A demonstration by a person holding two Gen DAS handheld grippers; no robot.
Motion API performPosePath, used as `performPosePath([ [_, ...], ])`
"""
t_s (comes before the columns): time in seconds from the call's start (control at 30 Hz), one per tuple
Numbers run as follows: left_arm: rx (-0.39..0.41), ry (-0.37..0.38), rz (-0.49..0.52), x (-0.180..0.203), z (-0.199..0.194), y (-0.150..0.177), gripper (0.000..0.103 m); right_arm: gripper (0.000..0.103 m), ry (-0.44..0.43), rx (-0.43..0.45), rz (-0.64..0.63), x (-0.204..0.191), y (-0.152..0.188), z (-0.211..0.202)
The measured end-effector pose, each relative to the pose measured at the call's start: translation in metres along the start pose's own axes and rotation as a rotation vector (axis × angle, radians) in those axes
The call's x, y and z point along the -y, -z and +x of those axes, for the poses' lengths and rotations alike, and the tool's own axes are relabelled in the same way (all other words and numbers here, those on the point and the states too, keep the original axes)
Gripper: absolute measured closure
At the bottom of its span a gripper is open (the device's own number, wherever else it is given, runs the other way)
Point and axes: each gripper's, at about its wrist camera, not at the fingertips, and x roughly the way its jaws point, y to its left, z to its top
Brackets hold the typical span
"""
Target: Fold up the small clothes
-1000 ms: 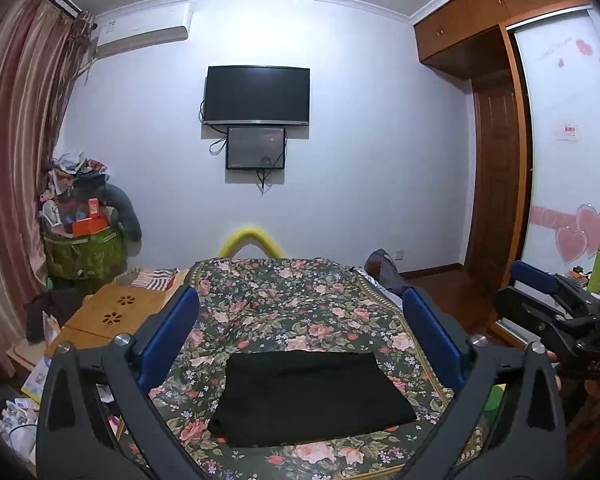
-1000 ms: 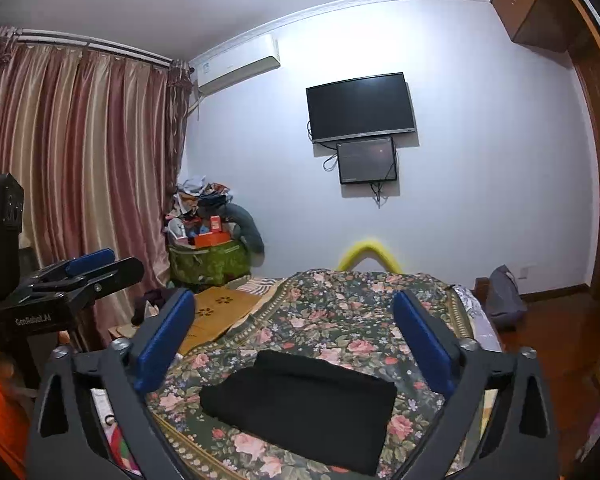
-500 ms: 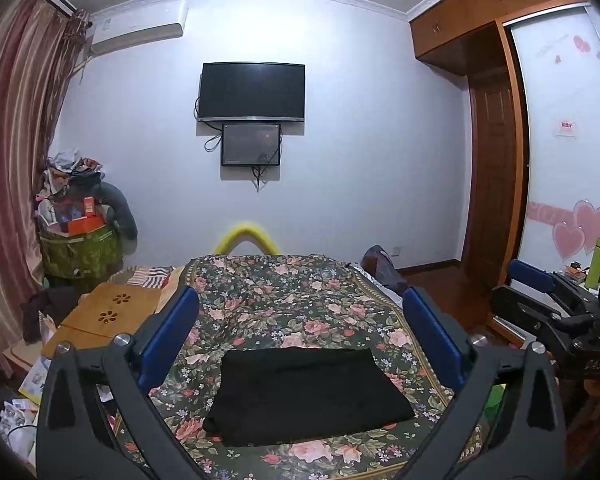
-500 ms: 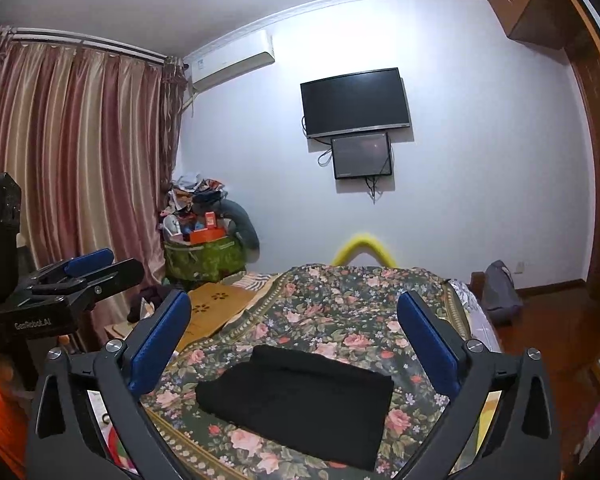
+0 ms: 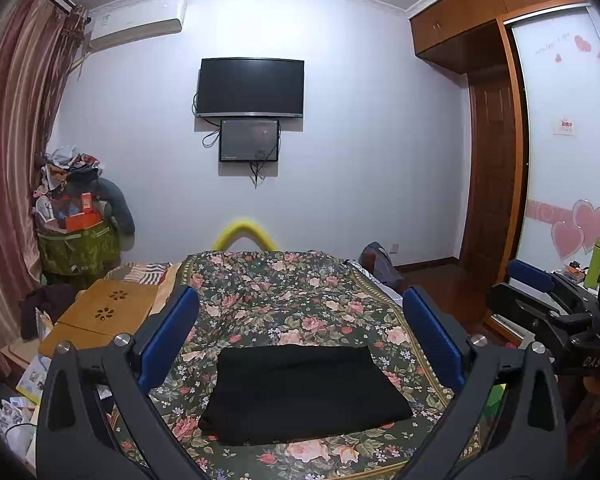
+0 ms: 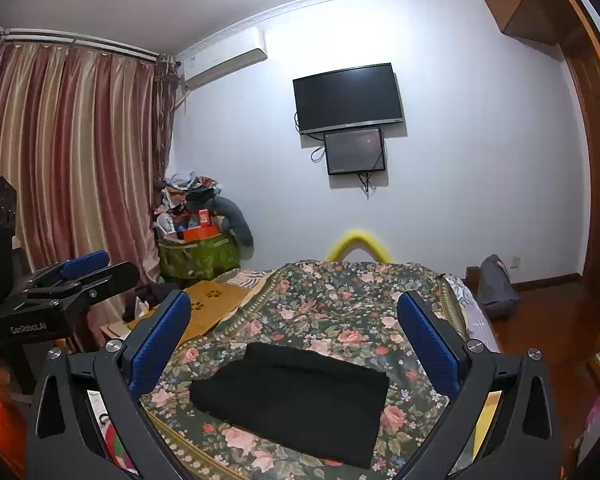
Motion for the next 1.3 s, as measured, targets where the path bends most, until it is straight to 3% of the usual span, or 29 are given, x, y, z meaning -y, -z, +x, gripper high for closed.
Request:
performPosePath([
  [1.3, -0.004, 0.022, -0.009, 0.0011, 0.0000, 0.0019, 0.000, 0.001, 0.004, -0.012, 0.004, 0.0025, -0.0019, 0.0002],
])
